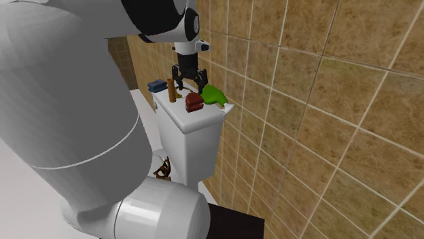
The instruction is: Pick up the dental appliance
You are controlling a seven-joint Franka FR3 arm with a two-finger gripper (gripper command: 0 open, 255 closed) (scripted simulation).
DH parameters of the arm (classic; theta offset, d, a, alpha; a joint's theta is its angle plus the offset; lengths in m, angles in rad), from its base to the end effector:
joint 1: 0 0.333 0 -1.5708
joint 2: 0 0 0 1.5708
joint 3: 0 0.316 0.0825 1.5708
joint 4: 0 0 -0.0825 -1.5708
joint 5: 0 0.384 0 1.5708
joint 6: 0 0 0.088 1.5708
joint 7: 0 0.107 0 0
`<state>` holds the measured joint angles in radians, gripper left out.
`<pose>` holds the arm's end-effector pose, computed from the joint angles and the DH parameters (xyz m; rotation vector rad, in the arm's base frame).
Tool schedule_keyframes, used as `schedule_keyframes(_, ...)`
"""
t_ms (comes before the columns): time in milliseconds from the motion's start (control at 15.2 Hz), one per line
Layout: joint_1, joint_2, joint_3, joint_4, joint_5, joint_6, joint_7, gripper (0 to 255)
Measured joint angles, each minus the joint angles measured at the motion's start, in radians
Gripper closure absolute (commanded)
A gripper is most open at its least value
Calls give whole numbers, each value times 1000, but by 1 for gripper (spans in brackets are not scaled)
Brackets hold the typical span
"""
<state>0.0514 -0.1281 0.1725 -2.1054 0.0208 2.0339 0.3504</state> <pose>0.5072 0.1192 0.4780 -3.1207 0.2126 -0.0836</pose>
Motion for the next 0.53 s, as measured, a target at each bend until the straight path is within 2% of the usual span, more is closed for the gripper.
schedule_keyframes(330, 18, 196, 26, 119, -72, 50, 66, 0)
schedule_keyframes(528, 21, 235, 27, 133, -87, 69, 76, 0)
